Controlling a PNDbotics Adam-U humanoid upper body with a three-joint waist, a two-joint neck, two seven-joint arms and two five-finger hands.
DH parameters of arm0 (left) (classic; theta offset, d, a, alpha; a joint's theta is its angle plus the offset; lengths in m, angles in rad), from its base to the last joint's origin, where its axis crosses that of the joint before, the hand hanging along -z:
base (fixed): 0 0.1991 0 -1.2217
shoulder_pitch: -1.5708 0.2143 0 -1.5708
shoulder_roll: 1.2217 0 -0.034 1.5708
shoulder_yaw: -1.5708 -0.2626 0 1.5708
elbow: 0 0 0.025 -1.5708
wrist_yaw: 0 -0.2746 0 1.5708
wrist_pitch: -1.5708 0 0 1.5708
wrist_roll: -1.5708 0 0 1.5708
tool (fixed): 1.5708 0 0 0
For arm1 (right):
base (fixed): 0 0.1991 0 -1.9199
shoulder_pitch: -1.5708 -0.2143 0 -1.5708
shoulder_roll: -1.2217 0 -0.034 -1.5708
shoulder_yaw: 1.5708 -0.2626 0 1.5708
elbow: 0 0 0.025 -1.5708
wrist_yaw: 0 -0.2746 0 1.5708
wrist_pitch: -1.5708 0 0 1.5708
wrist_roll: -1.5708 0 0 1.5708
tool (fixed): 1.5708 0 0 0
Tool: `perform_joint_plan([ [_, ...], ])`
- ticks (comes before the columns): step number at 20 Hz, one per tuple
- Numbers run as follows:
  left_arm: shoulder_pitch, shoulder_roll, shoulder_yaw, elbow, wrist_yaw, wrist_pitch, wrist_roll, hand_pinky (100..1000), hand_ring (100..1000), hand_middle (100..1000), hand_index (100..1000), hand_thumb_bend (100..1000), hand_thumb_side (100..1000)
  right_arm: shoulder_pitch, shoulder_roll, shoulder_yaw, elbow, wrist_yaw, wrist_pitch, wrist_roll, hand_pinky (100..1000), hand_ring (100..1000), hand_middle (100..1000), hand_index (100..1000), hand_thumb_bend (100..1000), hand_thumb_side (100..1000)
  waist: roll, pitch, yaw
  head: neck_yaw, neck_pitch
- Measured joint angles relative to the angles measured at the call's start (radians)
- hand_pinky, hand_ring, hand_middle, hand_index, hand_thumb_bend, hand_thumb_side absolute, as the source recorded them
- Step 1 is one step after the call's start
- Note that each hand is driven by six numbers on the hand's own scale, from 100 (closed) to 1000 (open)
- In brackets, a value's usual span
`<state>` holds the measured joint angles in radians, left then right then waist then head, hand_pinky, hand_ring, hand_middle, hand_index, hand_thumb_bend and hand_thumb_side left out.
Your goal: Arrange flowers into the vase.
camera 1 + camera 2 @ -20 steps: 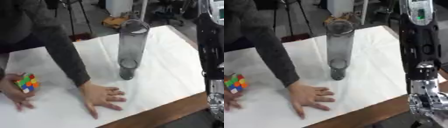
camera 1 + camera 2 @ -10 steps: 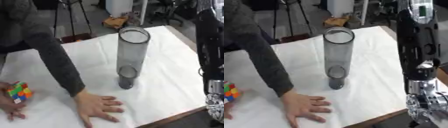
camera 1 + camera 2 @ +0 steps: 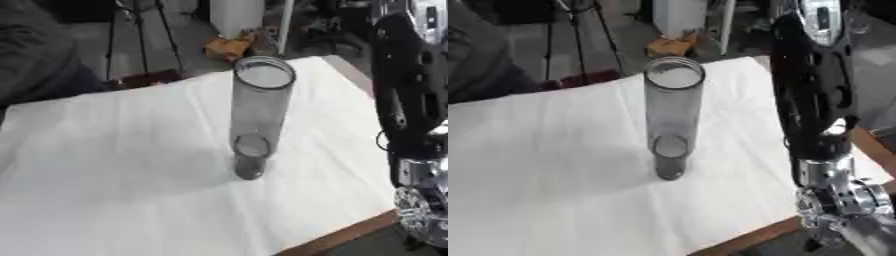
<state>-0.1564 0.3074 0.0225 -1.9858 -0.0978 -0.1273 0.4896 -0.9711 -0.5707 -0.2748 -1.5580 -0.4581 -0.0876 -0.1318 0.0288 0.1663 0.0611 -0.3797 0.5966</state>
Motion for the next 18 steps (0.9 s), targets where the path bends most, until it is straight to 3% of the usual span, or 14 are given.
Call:
perform_joint_plan([
  [10,0.007,0.0,0.0,0.0,0.0,0.0,0.0,729,666,634,830,524,968,0.023,0.0,0.024,-0.027,-0.146,-0.021,0.042,100,100,100,100,290,100,0.0,0.0,0.0,-0.001,0.0],
  [18,0.007,0.0,0.0,0.0,0.0,0.001,0.0,729,666,633,830,524,968,0.039,-0.004,0.029,-0.025,-0.176,-0.015,0.077,100,100,100,100,290,100,0.0,0.0,-0.007,-0.001,0.001],
])
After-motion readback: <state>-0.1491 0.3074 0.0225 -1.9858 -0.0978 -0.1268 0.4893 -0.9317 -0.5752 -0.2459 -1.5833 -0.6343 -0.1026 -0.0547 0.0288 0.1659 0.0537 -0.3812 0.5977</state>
